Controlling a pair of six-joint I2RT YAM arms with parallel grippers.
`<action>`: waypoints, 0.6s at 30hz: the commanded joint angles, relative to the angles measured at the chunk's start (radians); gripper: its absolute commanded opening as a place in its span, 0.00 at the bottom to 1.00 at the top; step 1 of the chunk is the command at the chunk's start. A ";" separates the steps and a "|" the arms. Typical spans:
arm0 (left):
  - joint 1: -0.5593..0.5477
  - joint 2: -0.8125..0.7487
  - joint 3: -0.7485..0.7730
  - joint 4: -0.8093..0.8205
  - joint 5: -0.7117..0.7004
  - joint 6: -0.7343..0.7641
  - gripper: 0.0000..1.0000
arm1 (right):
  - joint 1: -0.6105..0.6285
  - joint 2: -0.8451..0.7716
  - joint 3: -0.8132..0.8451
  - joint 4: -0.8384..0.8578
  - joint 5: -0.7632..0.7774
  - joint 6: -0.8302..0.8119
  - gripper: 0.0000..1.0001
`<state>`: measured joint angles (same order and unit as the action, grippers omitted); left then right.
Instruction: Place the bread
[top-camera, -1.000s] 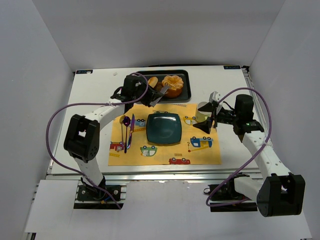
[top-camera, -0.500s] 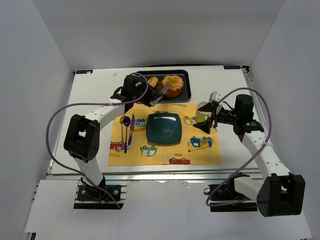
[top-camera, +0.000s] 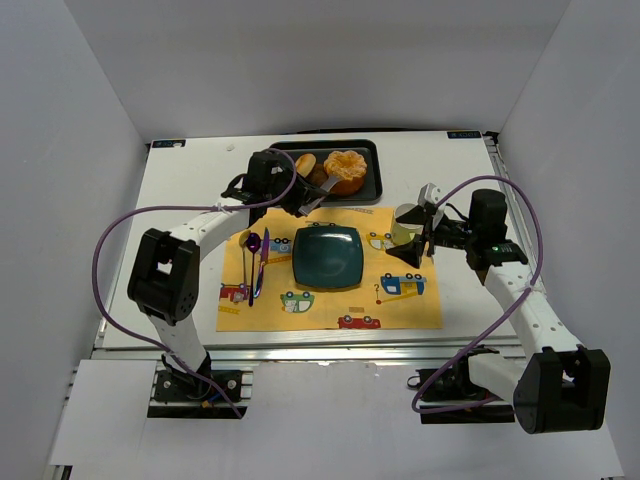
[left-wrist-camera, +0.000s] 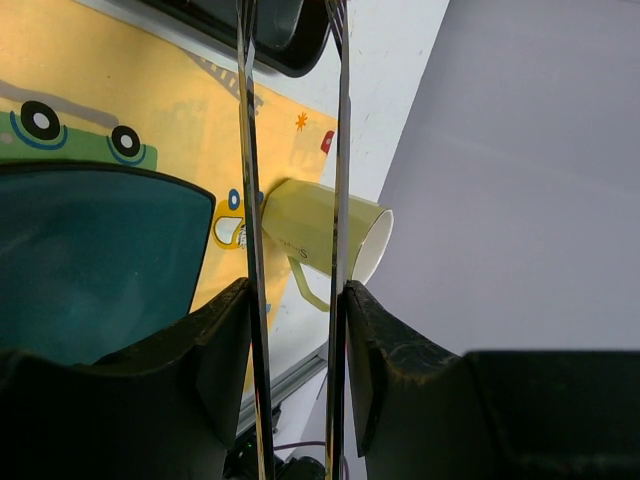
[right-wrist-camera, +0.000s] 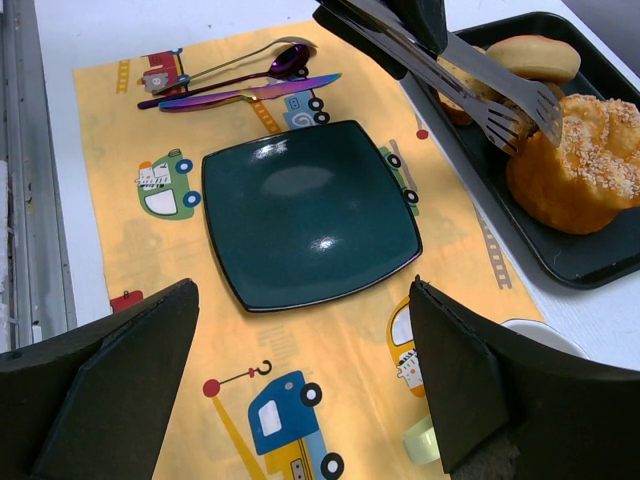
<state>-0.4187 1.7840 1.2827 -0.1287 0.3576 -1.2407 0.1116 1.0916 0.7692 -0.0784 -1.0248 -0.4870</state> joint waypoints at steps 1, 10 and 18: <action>-0.005 -0.031 0.020 0.030 0.012 -0.005 0.50 | -0.006 -0.021 -0.011 0.025 -0.027 -0.002 0.89; -0.005 -0.015 0.030 0.041 0.014 -0.020 0.50 | -0.007 -0.025 -0.013 0.015 -0.023 -0.013 0.89; -0.005 0.018 0.055 0.047 0.004 -0.022 0.51 | -0.009 -0.029 -0.015 0.019 -0.026 -0.012 0.89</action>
<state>-0.4187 1.8076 1.2919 -0.1101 0.3580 -1.2575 0.1104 1.0855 0.7605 -0.0784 -1.0248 -0.4942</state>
